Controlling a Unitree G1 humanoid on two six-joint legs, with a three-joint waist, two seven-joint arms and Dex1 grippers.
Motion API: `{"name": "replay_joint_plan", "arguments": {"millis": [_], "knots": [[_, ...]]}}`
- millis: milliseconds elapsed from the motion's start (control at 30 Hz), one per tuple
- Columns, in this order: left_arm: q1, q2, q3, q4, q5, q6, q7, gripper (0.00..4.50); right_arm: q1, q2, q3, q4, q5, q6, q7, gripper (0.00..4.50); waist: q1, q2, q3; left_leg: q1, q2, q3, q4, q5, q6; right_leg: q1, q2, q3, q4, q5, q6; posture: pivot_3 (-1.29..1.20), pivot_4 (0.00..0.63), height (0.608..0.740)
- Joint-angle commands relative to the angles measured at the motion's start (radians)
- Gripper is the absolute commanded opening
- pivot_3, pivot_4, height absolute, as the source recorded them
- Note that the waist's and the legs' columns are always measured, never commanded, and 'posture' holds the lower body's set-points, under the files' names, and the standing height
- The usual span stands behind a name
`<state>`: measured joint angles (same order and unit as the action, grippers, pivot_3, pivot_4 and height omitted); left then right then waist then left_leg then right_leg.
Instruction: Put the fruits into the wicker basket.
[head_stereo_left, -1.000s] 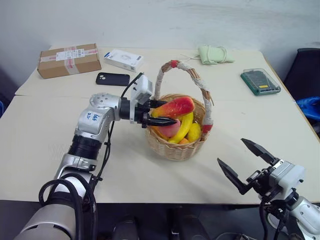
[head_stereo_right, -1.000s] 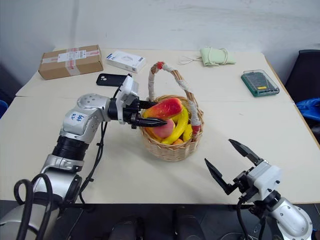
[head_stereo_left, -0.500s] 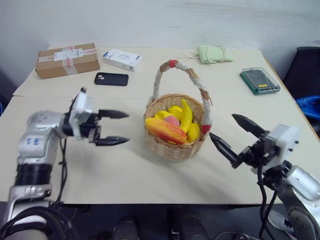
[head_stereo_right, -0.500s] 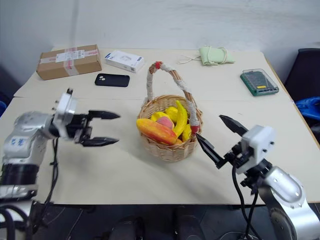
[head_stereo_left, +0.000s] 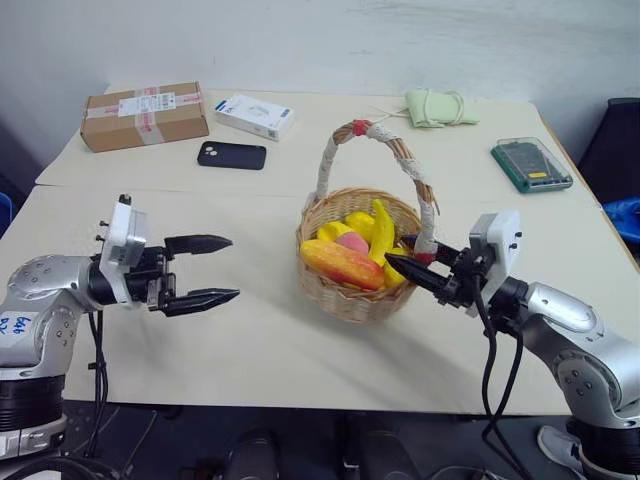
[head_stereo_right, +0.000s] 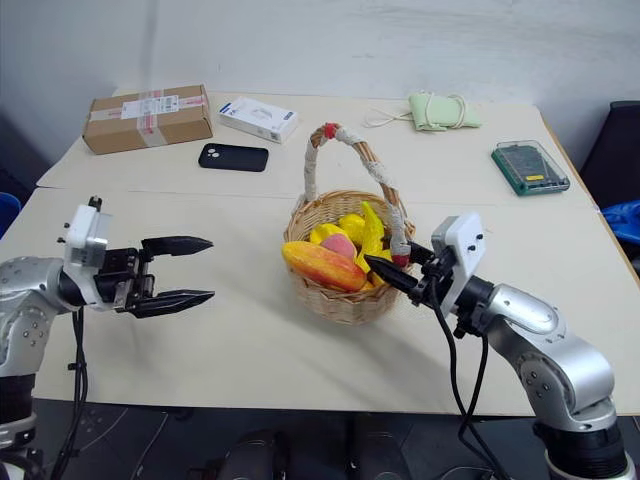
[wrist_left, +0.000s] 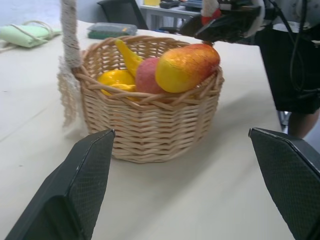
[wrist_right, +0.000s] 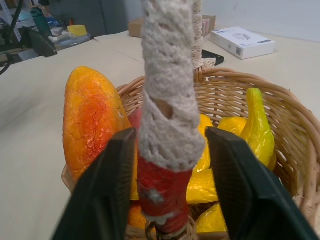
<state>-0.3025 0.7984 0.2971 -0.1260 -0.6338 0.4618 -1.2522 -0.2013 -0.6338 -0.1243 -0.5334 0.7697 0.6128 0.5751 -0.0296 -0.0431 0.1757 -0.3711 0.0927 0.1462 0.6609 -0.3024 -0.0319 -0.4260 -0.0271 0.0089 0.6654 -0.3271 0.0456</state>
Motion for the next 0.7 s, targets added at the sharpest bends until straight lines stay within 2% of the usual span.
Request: {"name": "replay_joint_plan", "arguments": {"millis": [33,100,400,500,600,700], "knots": [[-0.017,0.002,-0.006,-0.053,-0.034,0.011,0.018,4.50,0.008,0.001,-0.021,-0.032,-0.012,-0.081,0.075,0.72,0.000,0.000,0.000,0.000,0.000,0.000,0.000,0.000,0.000,0.000,0.000,0.000,0.000,0.000,0.000,0.00,0.150,0.740],[-0.023,-0.012,-0.025,-0.059,-0.036,0.013,0.026,4.50,0.032,0.027,-0.046,-0.044,-0.021,-0.118,0.064,0.18,0.000,0.000,0.000,0.000,0.000,0.000,-0.001,0.000,0.000,0.000,0.000,0.000,-0.001,0.000,0.000,0.00,0.150,0.740],[-0.136,-0.088,-0.140,0.029,0.002,-0.029,0.015,4.50,0.206,0.052,-0.254,-0.149,-0.039,-0.209,-0.019,0.19,0.002,0.000,0.000,-0.001,-0.006,0.000,-0.002,0.002,-0.004,0.000,-0.001,0.000,-0.004,0.001,0.001,0.00,0.150,0.740],[-0.188,-0.105,-0.170,0.081,0.013,-0.049,-0.007,4.50,0.294,0.056,-0.382,-0.156,-0.052,-0.254,-0.028,0.19,0.000,0.001,0.000,0.000,-0.005,0.001,-0.003,0.002,-0.004,0.000,0.000,0.001,-0.003,0.001,0.001,0.00,0.150,0.740],[-0.231,-0.125,-0.189,0.123,0.021,-0.068,-0.020,4.50,0.376,0.046,-0.519,-0.098,-0.066,-0.314,0.012,0.19,0.001,0.001,0.001,0.000,-0.006,0.001,-0.004,0.003,-0.005,0.000,0.001,0.001,-0.003,0.001,0.001,0.00,0.150,0.740],[-0.256,-0.140,-0.206,0.148,0.016,-0.062,-0.027,4.50,0.429,0.023,-0.586,0.033,-0.102,-0.394,0.108,0.19,0.000,0.001,0.001,0.000,-0.006,0.001,-0.004,0.003,-0.005,0.000,0.001,0.001,-0.003,0.001,0.002,0.00,0.150,0.740]]}}
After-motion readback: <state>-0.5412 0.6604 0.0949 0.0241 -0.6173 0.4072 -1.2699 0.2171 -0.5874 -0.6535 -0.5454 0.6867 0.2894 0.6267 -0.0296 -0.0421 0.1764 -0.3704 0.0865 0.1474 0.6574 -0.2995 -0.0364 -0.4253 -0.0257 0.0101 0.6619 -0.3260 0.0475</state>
